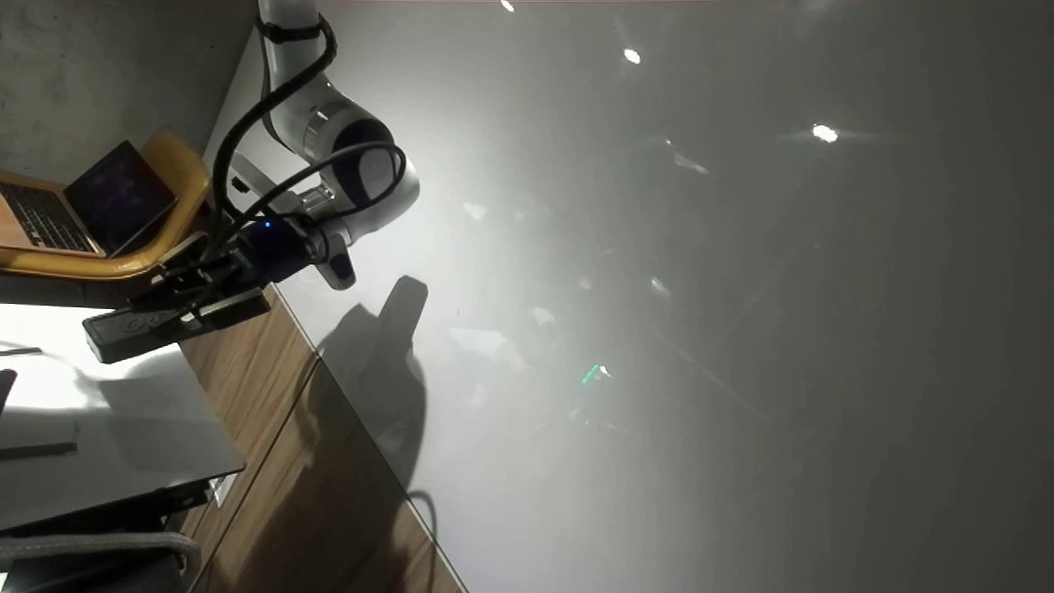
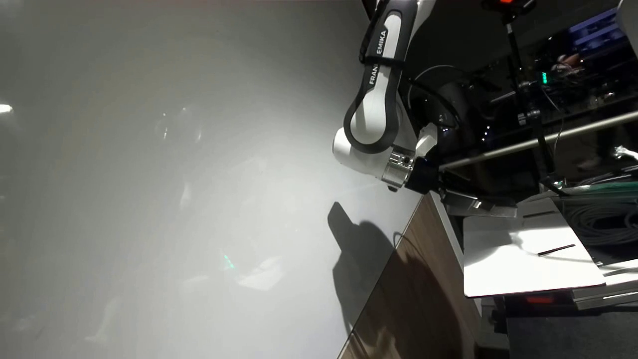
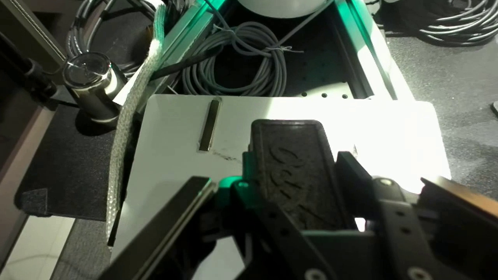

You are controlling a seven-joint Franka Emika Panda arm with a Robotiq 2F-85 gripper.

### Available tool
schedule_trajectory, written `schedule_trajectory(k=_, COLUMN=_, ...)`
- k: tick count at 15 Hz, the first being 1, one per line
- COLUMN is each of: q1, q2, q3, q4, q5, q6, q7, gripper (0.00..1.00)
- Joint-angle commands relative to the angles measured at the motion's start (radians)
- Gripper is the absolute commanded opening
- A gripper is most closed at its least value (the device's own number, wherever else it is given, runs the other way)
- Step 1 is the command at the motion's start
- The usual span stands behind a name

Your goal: Use the duster to clean the board

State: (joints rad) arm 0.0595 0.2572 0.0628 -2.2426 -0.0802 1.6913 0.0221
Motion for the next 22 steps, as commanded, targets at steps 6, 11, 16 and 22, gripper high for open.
schedule_trajectory(k=6, q1=-0.019, q2=0.088, q3=-0.019, q4=0.059, q5=0.012, q6=0.007, q7=-0.031, gripper=0.28)
schedule_trajectory(k=11, q1=-0.017, q2=0.113, q3=-0.012, q4=0.097, q5=0.019, q6=0.021, q7=-0.043, gripper=0.28)
schedule_trajectory(k=16, q1=-0.014, q2=0.14, q3=-0.009, q4=0.118, q5=0.019, q6=0.029, q7=-0.046, gripper=0.28)
schedule_trajectory(k=22, q1=-0.013, q2=0.176, q3=-0.006, q4=0.13, q5=0.021, q6=0.042, q7=-0.047, gripper=0.28)
